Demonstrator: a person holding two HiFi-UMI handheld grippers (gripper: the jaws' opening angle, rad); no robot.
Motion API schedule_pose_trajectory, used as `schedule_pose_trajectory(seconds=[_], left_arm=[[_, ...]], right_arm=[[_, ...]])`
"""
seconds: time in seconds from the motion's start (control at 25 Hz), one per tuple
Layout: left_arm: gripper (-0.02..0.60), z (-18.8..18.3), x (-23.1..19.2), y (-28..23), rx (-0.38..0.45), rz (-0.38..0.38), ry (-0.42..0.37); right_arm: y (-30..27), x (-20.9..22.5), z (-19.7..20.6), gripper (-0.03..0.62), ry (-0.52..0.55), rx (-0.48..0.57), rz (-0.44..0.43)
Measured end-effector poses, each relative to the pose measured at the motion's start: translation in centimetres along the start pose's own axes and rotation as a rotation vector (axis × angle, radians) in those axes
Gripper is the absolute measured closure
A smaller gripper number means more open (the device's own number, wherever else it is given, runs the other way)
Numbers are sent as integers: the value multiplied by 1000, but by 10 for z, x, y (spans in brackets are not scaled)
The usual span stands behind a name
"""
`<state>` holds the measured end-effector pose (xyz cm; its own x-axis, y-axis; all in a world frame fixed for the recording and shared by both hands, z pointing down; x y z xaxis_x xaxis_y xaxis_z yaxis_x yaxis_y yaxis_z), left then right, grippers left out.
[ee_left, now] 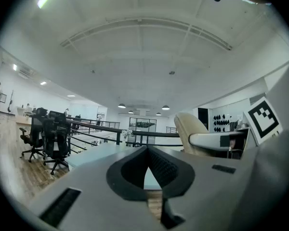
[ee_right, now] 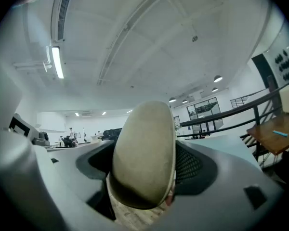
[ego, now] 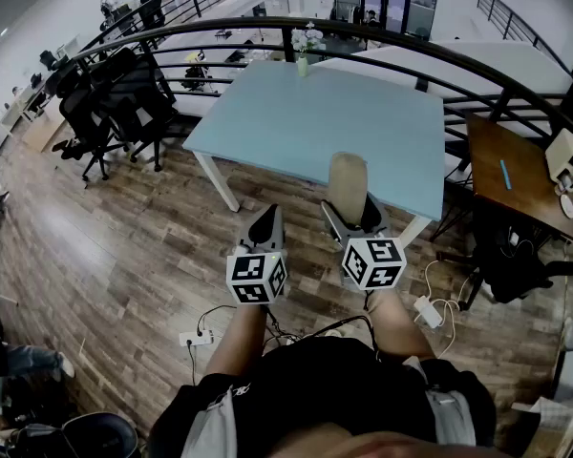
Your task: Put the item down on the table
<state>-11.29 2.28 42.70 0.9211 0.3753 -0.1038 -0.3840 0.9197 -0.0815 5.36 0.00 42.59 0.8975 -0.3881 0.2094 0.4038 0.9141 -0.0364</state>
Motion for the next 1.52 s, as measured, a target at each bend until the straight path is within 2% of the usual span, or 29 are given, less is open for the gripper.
schedule_pose_trajectory(seconds=[0.32,0.76,1.12,1.52], left_arm=[[571,-6,9,13,5,-3,0],[571,-14,-15,25,32,-5,10],[571,-17,-39,38,62,32,-2],[571,-8,-41,27,64,60,-26]], right_arm=[[13,-1,-5,210,-14,-1,1],[6,-21,-8,206,-41,33,0],[4,-44,-6,206,-40,60,39],[-1,-35,-2,206,-47,87,59]])
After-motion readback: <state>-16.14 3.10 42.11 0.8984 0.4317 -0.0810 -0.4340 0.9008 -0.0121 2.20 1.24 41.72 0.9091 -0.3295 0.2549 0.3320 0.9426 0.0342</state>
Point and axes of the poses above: the fingertips, and each gripper's own axes: y backward along the fingers, x to its right, z out of its underside, the point moved 3 cm from there along y, backward along the fingers, and after that the axes turned 3 degrees about z, right-handed, at the moved point
